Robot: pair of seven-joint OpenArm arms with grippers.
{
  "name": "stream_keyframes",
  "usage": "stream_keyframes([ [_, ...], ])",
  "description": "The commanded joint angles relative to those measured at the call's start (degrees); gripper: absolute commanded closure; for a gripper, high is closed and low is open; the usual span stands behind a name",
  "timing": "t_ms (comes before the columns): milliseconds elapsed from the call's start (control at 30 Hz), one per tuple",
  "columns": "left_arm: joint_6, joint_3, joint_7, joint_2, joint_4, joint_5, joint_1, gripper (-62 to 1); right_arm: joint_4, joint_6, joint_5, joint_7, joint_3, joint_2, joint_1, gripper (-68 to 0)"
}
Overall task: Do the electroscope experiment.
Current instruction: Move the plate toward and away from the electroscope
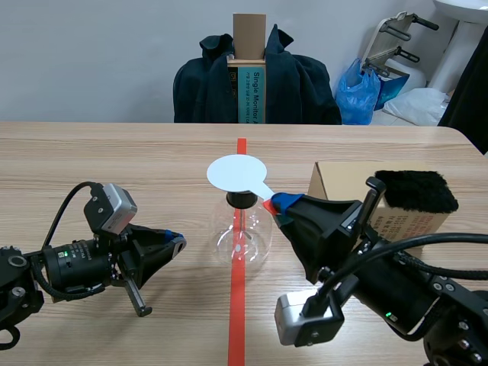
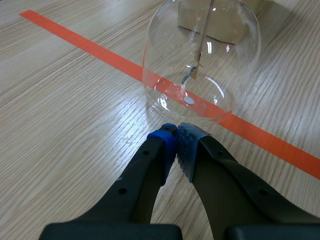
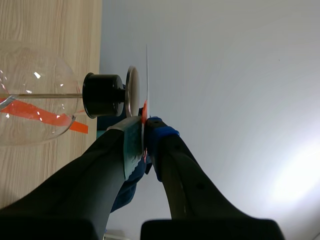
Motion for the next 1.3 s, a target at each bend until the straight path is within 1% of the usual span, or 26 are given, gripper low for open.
stream_keyframes([
  [0,-0.11,-0.20,-1.22,0.31,0.72,-0.42,-0.50,-1.9,1.49,-0.37,0.28,-1.05,0.52,0.63,0.50,-0.8],
  [133,-0.11,-0.20,-1.22,0.31,0.72,-0.42,-0.50,-1.9,1.49,-0.37,-0.07,-4.26,0.55,0.63,0.50,-0.8],
  [300,-0.11,-0.20,-1.22,0.31,0.72,-0.42,-0.50,-1.9,1.49,-0.35,-0.07,-9.68,0.55,0.66,0.50,-0.8],
  [467,-0.11,-0.20,-1.22,0.31,0.72,-0.42,-0.50,-1.9,1.46,1.27,-0.09,-15.23,0.59,0.83,0.50,-0.8],
  [767,-0.11,-0.20,-1.22,0.31,0.72,-0.42,-0.50,-1.9,1.46,1.29,-0.07,-22.84,0.59,0.81,0.50,-0.8],
  [933,-0.11,-0.20,-1.25,0.33,0.72,-0.42,-0.50,-1.9,1.46,1.29,-0.09,-23.26,0.59,0.81,0.50,-0.8],
  [1000,-0.11,-0.20,-1.25,0.33,0.72,-0.42,-0.50,-1.9,1.46,1.29,-0.11,-22.43,0.59,0.81,0.52,-0.8],
  [1267,-0.11,-0.20,-1.25,0.33,0.72,-0.42,-0.50,-1.9,1.46,1.27,-0.31,-14.08,0.59,0.76,0.52,-0.8],
])
